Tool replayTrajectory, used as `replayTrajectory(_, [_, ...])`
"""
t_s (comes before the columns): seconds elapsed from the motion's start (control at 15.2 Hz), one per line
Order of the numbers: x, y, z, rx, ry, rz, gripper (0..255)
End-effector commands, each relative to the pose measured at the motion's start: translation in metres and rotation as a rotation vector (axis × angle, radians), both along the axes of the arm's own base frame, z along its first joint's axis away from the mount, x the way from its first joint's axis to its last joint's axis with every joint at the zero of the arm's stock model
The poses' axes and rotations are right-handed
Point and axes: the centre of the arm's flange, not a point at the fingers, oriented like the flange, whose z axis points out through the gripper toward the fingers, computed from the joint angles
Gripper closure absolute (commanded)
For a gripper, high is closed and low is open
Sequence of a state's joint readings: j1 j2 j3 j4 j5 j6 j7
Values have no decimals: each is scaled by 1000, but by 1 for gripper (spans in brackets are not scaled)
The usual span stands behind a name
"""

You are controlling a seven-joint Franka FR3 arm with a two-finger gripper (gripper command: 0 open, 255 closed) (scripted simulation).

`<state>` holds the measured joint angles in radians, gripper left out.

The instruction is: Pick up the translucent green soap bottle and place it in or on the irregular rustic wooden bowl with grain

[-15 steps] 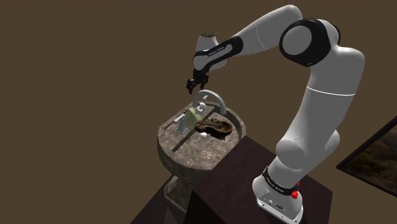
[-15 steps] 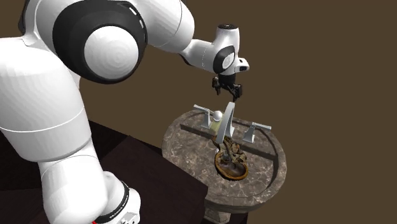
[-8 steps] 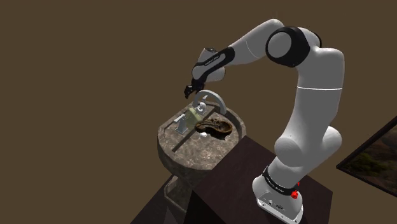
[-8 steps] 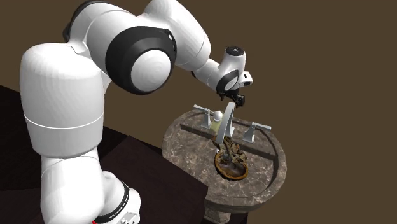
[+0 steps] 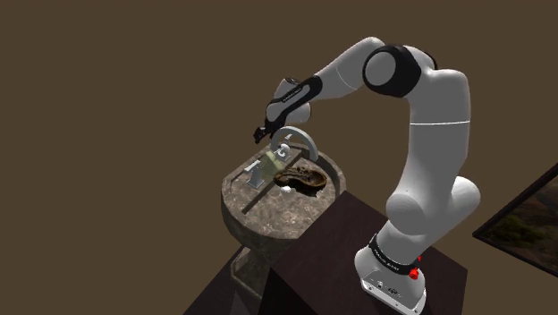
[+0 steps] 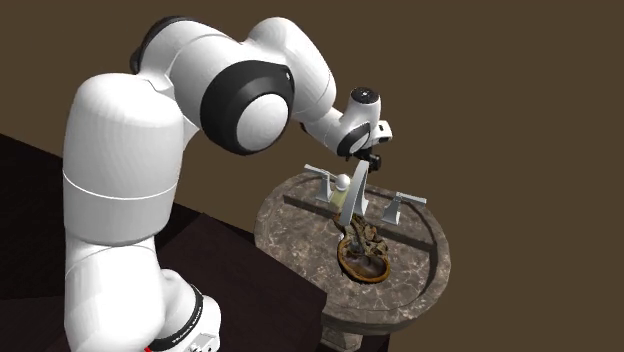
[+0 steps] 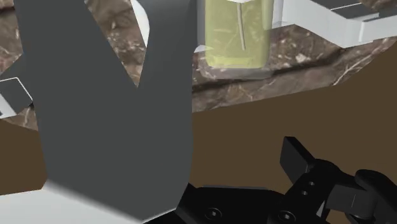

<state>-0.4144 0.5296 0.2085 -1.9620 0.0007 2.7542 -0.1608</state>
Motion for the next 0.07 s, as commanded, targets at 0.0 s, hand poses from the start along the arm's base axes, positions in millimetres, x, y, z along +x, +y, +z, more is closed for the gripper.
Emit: replayTrajectory(0.0, [-33, 6, -52, 73, 288, 23, 0])
